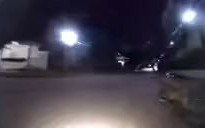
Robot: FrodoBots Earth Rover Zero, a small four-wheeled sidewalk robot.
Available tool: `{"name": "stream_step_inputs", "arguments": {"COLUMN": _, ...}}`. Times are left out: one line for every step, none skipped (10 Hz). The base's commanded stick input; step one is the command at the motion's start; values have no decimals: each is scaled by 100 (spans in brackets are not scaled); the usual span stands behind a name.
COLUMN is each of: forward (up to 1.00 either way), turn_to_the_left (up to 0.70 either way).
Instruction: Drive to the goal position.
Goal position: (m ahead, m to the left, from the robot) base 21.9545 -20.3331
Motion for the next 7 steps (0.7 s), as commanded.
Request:
{"name": "stream_step_inputs", "arguments": {"forward": 70, "turn_to_the_left": 0}}
{"name": "stream_step_inputs", "arguments": {"forward": 70, "turn_to_the_left": 0}}
{"name": "stream_step_inputs", "arguments": {"forward": 70, "turn_to_the_left": 0}}
{"name": "stream_step_inputs", "arguments": {"forward": 70, "turn_to_the_left": 0}}
{"name": "stream_step_inputs", "arguments": {"forward": 70, "turn_to_the_left": -16}}
{"name": "stream_step_inputs", "arguments": {"forward": 70, "turn_to_the_left": -35}}
{"name": "stream_step_inputs", "arguments": {"forward": 70, "turn_to_the_left": -35}}
